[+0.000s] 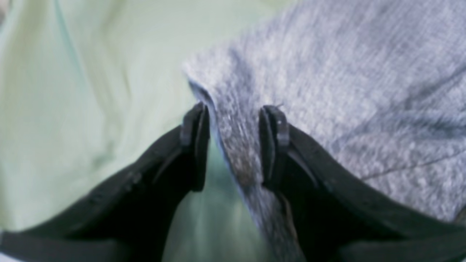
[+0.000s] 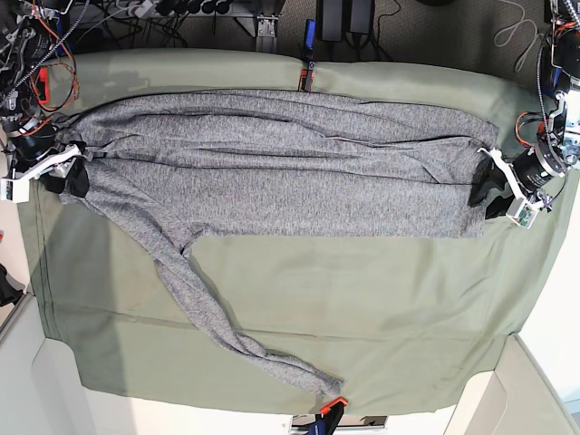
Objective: Fold the T-shirt properly
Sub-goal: 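Pinch the shirt edges and pull the shirt flat with both grippers, then grasp the loose sleeve with the right gripper and lift it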
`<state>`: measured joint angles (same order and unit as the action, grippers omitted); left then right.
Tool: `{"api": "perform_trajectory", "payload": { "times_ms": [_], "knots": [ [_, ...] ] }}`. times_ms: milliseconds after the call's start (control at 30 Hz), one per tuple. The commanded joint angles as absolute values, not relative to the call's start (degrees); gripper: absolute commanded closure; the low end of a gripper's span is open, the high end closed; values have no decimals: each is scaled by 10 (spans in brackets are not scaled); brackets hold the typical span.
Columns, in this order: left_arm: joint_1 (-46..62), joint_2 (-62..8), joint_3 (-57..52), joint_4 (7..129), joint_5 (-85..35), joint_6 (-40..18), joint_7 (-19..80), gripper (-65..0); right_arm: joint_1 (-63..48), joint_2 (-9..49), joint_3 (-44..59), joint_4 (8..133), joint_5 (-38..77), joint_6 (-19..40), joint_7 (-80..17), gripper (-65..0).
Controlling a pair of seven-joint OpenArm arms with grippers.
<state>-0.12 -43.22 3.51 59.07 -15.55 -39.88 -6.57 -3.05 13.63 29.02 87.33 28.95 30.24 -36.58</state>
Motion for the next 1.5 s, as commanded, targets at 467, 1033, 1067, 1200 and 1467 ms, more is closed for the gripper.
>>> {"api": "perform_trajectory", "payload": {
  "times_ms": [467,1033,1067,1200,1467],
  "knots": [
    [-10,-448,29,771,-251,-400,52,-261,126,84,195,884,216,294,-334,-309],
    [-6,-431,29,776,-251,-400,80,-261,255,72,-39,621,34,205,-253,-271],
    [-6,-426,29,776,-251,-400,80,-261,255,72,-39,623,34,205,-252,-213],
    [-1,-413,29,776,-251,-400,80,-261,255,69,-39,638,34,211,-268,0],
    [0,-406,29,776,-251,-400,80,-260,188,46,-39,801,56,214,-342,0]
  ]
}}
